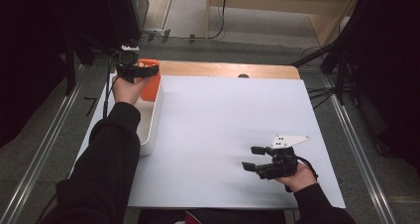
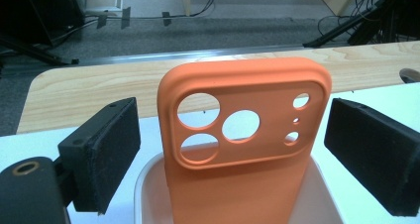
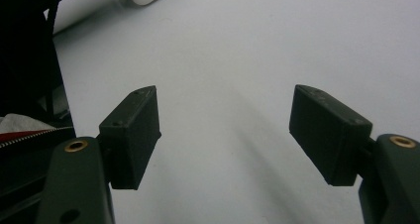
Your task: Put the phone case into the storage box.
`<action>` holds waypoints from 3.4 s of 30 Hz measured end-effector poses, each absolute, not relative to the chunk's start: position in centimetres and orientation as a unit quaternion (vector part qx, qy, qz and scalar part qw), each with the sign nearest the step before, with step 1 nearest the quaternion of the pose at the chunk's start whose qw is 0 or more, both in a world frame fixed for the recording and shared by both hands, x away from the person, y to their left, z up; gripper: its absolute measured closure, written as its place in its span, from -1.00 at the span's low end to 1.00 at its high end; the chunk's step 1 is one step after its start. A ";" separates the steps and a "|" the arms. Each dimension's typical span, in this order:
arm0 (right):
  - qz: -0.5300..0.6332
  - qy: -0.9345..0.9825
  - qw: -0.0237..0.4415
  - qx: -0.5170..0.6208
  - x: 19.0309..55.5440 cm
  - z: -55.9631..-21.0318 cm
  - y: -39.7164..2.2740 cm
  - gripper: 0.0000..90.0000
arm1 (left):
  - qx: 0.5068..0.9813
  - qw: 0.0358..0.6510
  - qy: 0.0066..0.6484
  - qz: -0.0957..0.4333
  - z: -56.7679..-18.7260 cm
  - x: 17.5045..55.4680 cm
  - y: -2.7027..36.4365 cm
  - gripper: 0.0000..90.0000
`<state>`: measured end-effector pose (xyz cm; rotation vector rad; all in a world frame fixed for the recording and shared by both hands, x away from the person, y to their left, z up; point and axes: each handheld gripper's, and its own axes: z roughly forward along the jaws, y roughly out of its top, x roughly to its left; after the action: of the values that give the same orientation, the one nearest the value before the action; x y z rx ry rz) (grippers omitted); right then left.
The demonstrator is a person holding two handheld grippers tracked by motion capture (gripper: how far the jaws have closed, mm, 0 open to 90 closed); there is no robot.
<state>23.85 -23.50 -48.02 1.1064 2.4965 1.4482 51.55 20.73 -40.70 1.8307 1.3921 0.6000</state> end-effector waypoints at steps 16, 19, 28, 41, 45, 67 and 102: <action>0.470 0.806 0.025 0.359 23.8 -48.0 -23.5 -0.40 | 0.715 0.381 0.547 0.211 -38.6 50.6 22.1 -0.84; 0.468 0.807 0.026 0.359 23.8 -48.0 -23.5 -0.40 | 0.717 0.383 0.549 0.194 -38.2 50.3 22.4 -0.84; 0.468 0.806 0.024 0.361 23.9 -48.1 -23.6 -0.41 | 0.724 0.374 0.548 0.186 -37.0 49.2 22.8 -0.84; 0.466 0.807 0.025 0.363 23.8 -48.1 -23.7 -0.41 | 0.750 0.381 0.516 0.160 -35.5 47.3 22.2 -0.83; 0.465 0.806 0.026 0.364 23.9 -48.1 -23.7 -0.41 | 0.746 0.397 0.515 0.144 -35.1 46.7 22.3 -0.83; 0.465 0.806 0.026 0.364 23.9 -48.1 -23.7 -0.41 | 0.784 0.428 0.435 0.111 -34.8 42.7 20.6 -0.83; 0.465 0.806 0.026 0.366 23.9 -48.1 -23.7 -0.41 | 0.821 0.454 0.340 0.066 -38.0 36.9 18.6 -0.83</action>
<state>23.86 -23.71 -48.06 1.1318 2.4903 1.4370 36.87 18.58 -37.99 2.0270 0.8395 0.1634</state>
